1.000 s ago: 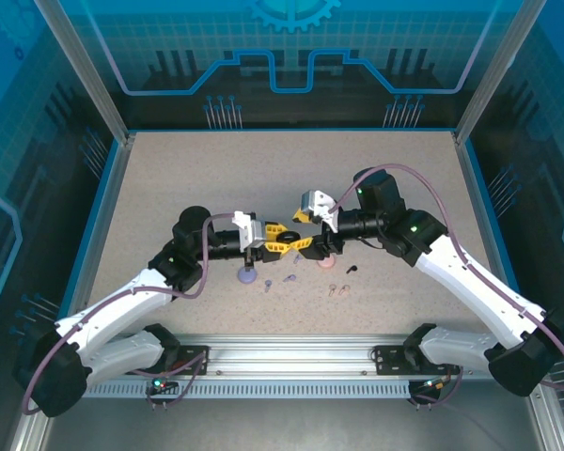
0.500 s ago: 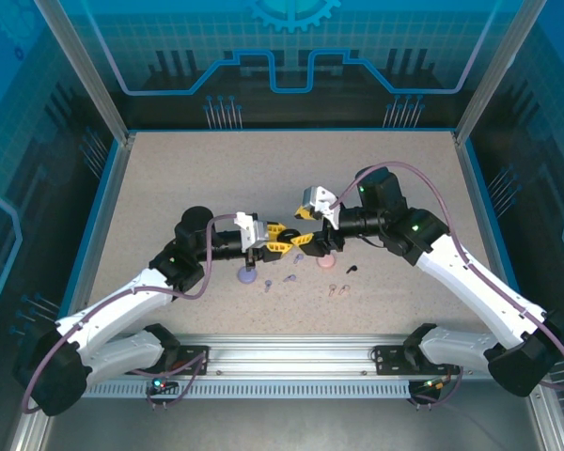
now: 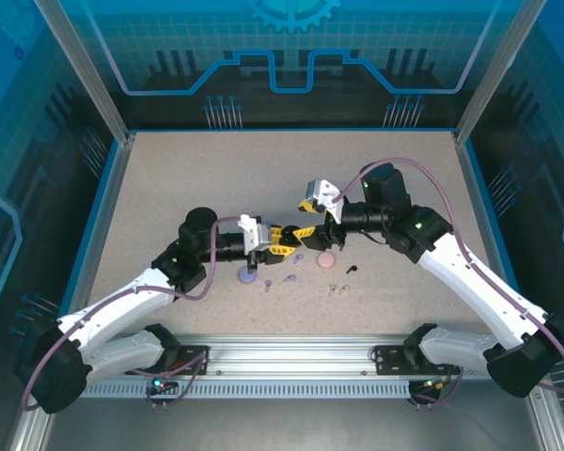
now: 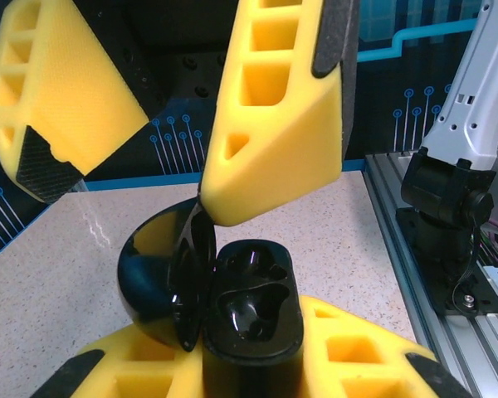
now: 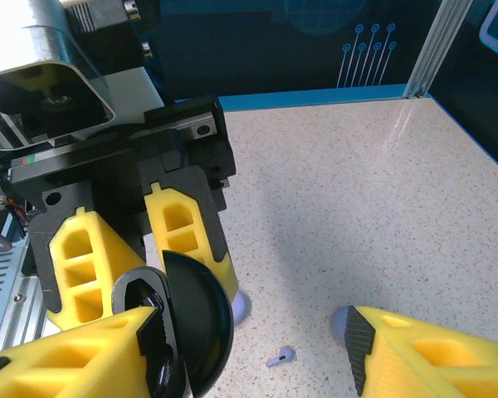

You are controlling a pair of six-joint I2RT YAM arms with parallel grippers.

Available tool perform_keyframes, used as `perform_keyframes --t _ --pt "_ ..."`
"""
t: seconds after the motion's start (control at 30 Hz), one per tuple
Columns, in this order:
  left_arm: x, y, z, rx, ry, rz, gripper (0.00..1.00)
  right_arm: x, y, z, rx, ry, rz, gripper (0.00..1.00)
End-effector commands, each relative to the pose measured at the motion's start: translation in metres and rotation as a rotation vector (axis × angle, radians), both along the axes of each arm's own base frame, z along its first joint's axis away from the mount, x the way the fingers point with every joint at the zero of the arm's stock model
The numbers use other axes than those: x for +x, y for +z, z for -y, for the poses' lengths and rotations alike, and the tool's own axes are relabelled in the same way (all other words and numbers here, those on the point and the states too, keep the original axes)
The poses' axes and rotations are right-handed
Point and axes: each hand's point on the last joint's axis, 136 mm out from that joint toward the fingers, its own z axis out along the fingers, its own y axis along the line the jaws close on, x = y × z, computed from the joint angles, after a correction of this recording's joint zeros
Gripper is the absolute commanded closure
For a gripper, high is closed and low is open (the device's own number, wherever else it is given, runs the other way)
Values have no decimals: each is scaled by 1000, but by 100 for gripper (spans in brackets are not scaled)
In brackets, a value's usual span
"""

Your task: Insert the wireless bluetooth earbuds into the charging case

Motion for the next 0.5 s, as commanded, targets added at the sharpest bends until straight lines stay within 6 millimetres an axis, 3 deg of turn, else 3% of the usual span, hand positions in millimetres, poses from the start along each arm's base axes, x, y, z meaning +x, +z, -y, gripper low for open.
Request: perform_keyframes --t 0.0,0.13,0.27,0.37,0.47 --pt "-3 10 4 -10 -24 40 91 -4 20 4 40 3 21 37" --pt "0 9 2 -16 8 44 90 -9 30 14 68 -33 16 36" --pt "3 7 -2 -43 47 47 91 6 33 39 84 -245 -20 33" --pt "2 7 -6 -73 65 37 91 22 20 67 64 -458 -94 31" --pt "-1 6 -8 -99 72 14 91 34 -9 94 20 -642 -247 32"
